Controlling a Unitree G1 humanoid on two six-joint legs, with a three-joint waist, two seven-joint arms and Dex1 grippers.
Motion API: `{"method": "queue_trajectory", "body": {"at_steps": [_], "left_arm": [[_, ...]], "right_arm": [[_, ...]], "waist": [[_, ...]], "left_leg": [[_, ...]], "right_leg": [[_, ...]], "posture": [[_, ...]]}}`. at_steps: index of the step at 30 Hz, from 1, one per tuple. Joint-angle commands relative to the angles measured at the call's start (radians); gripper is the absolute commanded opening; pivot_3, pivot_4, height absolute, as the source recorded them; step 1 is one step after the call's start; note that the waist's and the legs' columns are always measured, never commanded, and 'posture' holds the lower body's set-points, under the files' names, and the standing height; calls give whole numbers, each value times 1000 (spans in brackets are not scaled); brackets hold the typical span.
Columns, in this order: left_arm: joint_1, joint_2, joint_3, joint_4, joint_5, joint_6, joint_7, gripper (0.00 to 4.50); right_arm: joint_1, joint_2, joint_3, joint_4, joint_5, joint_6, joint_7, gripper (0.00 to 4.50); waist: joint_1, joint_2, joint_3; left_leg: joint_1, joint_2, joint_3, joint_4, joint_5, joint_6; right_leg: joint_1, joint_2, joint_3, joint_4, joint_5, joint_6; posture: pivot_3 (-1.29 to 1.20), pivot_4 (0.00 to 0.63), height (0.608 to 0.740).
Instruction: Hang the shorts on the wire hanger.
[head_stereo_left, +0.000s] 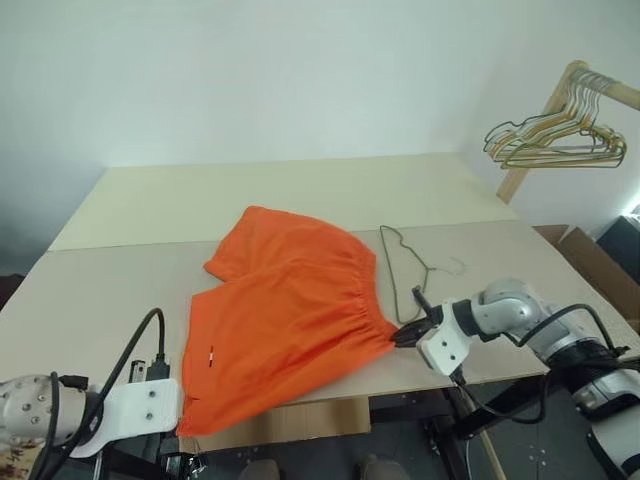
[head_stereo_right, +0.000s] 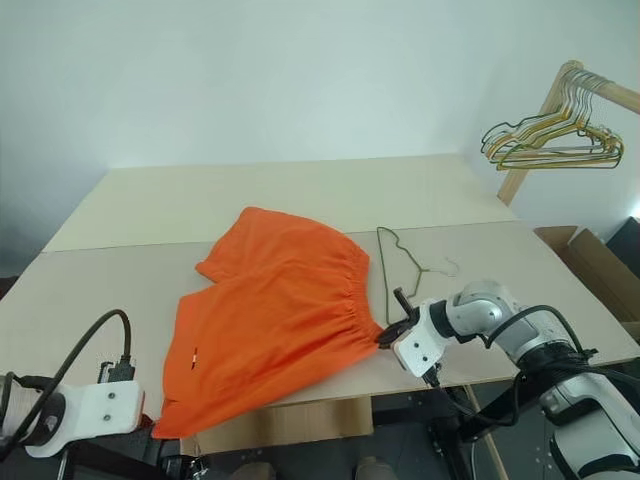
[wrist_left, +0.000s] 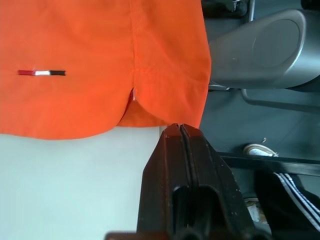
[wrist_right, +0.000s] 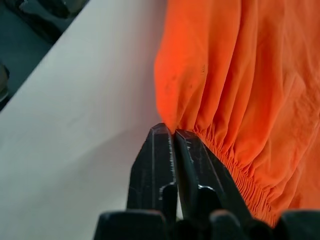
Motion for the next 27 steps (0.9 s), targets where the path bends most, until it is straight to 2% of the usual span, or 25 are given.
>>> {"method": "queue_trajectory", "body": {"at_steps": [1,5,9,12,14,17,19,21,23,27], "left_arm": [[-23,-11,1,-31,-15,-4,2,960],[-6,7,51,-13,-12,-8,-48,2291],[17,0,175,43,-20,-7,-119,3612],[27,-5,246,111,3,-50,-140,4434],[-28,-28,269,127,-63,-52,-136,4434],[-144,-72,282,99,-260,36,-152,4434],[-240,-112,264,72,-402,84,-127,4434],[-324,-149,234,57,-513,128,-86,4434],[-400,-191,189,55,-576,137,-35,4434],[-477,-245,111,60,-637,145,38,4434]], "right_arm": [[-18,-9,-54,-29,26,1,-6,1481],[-3,-65,-67,-61,121,55,84,2959],[21,-140,-145,-119,326,240,188,4396],[8,-116,-243,-129,374,452,101,4500],[-19,-70,-282,-137,356,688,-17,4500],[-62,13,-311,-141,334,1015,-164,4500],[-123,119,-355,-119,365,1330,-325,4500],[-164,205,-389,-103,367,1548,-443,4500],[-189,282,-431,-86,363,1684,-543,4500],[-208,384,-448,-53,316,1782,-683,4500]], "waist": [[-1,0,0],[1,-1,1],[6,-2,4],[6,-2,4],[3,-2,4],[4,-3,4],[6,-2,4],[6,-2,5],[9,-2,4],[18,-1,4]], "left_leg": [[0,0,0,0,0,0],[0,0,0,0,0,0],[0,0,0,0,0,0],[1,0,0,0,0,0],[1,1,0,-1,0,0],[1,2,0,-1,0,0],[0,2,-1,-1,0,0],[-2,1,-2,-1,0,0],[-7,0,-3,0,0,0],[-19,-1,-4,0,0,0]], "right_leg": [[0,0,0,0,0,0],[0,0,0,0,0,0],[0,-1,0,0,-1,0],[0,-1,0,0,-1,-1],[0,-1,0,0,-2,-2],[-1,-1,0,2,-1,-2],[-2,0,0,2,-1,-1],[-4,-1,0,3,2,4],[-9,0,0,4,2,5],[-20,1,-1,6,3,5]], "posture": [[117,0,740],[116,0,740],[120,0,740],[120,0,740],[120,0,740],[109,0,740],[104,0,740],[101,0,740],[95,0,740],[94,0,740]]}}
